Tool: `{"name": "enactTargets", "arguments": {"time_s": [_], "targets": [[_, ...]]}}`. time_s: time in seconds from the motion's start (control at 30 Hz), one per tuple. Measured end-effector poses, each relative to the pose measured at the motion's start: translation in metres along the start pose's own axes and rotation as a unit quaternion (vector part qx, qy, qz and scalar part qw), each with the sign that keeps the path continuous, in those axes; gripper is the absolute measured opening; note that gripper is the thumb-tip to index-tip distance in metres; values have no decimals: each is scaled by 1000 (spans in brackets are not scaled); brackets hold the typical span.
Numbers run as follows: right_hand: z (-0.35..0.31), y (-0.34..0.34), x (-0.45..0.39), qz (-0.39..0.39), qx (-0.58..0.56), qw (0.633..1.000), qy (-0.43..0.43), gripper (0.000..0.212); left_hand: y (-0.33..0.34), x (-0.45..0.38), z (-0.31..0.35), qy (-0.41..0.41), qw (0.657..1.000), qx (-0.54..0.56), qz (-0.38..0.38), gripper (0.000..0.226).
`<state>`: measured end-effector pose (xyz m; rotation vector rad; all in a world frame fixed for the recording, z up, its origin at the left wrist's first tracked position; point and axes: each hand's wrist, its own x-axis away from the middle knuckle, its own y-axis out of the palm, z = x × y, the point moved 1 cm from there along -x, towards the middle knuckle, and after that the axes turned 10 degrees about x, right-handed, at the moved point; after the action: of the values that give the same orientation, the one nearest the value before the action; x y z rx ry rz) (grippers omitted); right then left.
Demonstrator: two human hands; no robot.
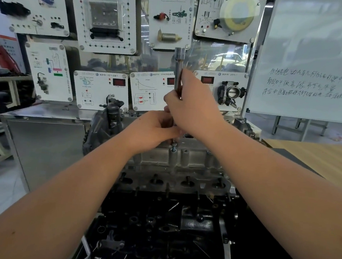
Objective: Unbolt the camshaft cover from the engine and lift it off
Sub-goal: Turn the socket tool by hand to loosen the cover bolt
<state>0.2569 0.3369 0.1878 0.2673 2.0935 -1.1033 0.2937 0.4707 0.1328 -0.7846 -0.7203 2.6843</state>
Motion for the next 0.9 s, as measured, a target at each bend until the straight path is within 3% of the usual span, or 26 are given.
{"name": "enactTargets", "arguments": {"time_s": [0.13,0.3,0.43,0.5,0.6,0.77,0.9], "targets": [[2,-1,1,21,19,999,-23,10,3,0,0,-5,1000,3,-1,39],[0,-1,-1,-13,32,999,-16,8,-2,1,2,0,1000,17,-9,23],[2,-1,3,1,-14,1000,-2,53,0,0,1,-1,1000,12,-1,26],[4,-1,4,24,-6,1000,-12,62,1,-1,0,0,1000,-1,8,37],[6,-1,2,33,-5,999,-15,50,3,-2,0,7,1000,-12,8,42],[0,-5,-2,-24,-12,999,-20,20,-1,0,2,11,999,50,-4,14],[0,-4,-1,-1,10,1000,-24,16,1,0,3,2,1000,22,8,25]]}}
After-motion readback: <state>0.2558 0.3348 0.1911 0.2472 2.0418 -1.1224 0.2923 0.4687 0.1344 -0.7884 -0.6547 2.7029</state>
